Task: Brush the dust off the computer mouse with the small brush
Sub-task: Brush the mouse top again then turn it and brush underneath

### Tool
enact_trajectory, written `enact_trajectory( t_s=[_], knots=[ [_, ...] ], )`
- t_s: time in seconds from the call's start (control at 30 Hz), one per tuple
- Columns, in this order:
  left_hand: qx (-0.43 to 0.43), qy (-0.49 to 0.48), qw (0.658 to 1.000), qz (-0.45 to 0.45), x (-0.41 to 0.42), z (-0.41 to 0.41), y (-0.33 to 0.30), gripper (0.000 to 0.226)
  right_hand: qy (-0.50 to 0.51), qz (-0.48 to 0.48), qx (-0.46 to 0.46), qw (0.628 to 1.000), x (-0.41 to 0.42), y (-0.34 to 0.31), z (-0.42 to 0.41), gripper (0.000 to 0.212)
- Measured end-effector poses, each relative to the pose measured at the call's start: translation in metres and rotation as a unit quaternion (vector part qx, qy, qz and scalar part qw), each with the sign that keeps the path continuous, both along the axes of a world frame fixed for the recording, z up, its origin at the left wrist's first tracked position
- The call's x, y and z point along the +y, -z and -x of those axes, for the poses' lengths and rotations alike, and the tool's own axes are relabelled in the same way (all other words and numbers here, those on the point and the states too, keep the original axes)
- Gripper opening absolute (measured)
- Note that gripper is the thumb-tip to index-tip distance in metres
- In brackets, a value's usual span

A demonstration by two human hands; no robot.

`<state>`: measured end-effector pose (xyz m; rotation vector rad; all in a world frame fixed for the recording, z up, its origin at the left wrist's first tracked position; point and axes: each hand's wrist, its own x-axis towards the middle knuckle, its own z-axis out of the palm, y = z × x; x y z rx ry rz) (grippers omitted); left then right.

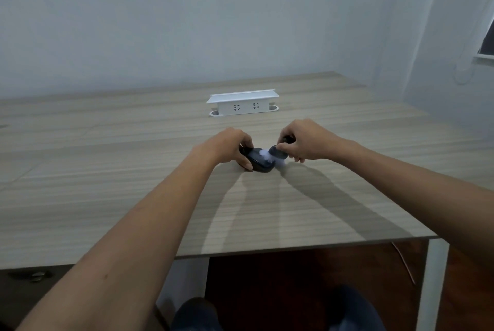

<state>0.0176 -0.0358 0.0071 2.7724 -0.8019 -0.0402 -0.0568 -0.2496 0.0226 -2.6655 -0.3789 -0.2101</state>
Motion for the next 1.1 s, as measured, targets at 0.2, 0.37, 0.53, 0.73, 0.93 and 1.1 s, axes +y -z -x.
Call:
enact_trajectory(
  t_s=[0.2,0.37,0.53,0.73,0.93,1.1],
  knots=[
    [0.008,-0.01,1.0,0.012,0.001,0.0,0.0,0.059,-0.045,0.017,0.026,0.998,0.003,-0.006,0.006,0.013],
    [0.009,-0.018,1.0,0.021,0.001,0.001,0.002,0.058,-0.014,0.076,-0.005,0.997,0.002,-0.01,0.002,0.014],
    [0.007,-0.017,1.0,0.021,0.001,0.001,0.003,0.056,-0.053,0.055,0.011,0.997,0.01,-0.011,0.007,0.01],
    [0.017,-0.022,0.999,0.032,0.001,0.002,0.003,0.057,-0.006,0.126,-0.027,0.992,-0.002,-0.007,-0.006,0.015],
    [0.02,-0.024,0.999,0.034,0.001,0.001,0.003,0.058,-0.06,0.121,-0.027,0.99,0.003,-0.006,0.0,0.014],
    [0.021,-0.024,0.999,0.033,0.002,0.001,0.003,0.058,-0.043,0.136,-0.03,0.989,-0.006,-0.005,-0.005,0.015]
  ],
)
